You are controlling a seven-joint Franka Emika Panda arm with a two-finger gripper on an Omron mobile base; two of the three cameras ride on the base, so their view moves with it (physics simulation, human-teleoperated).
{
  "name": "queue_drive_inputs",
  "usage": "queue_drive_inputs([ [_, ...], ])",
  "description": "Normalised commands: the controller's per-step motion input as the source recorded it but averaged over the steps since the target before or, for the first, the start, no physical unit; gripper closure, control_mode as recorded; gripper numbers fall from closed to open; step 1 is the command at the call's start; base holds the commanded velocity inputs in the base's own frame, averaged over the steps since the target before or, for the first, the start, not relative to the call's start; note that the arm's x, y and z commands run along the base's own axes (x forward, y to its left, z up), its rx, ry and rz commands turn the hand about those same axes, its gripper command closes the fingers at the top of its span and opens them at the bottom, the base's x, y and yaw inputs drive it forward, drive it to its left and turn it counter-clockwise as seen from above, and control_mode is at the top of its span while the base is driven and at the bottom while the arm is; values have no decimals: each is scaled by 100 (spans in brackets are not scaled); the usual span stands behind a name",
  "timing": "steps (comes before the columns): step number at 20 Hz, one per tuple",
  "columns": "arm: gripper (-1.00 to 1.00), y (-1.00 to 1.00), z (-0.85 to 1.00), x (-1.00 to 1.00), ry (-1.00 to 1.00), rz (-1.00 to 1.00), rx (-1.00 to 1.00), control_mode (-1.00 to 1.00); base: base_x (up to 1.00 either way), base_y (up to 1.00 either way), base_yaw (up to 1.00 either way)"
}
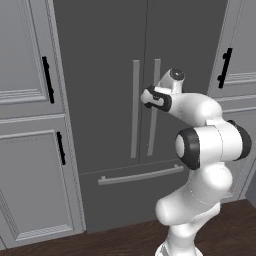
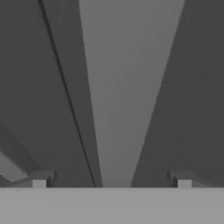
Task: Take the strawberry from the fridge and place it on top of the pancake, located on the dining counter.
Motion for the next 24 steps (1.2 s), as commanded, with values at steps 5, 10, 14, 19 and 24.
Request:
queue_drive_inputs([
  [5, -100, -5, -11, 65, -3, 1, 5, -100, 0, 0, 0],
  [10, -100, -4, -19, 57, -11, 1, 5, -100, 0, 0, 0],
  [14, -100, 0, -20, 32, -30, 1, 3, -100, 0, 0, 0],
  [19, 100, 0, -15, 35, -28, 1, 3, -100, 0, 0, 0],
  [24, 100, -21, 0, 13, 2, 1, 2, -100, 0, 0, 0],
])
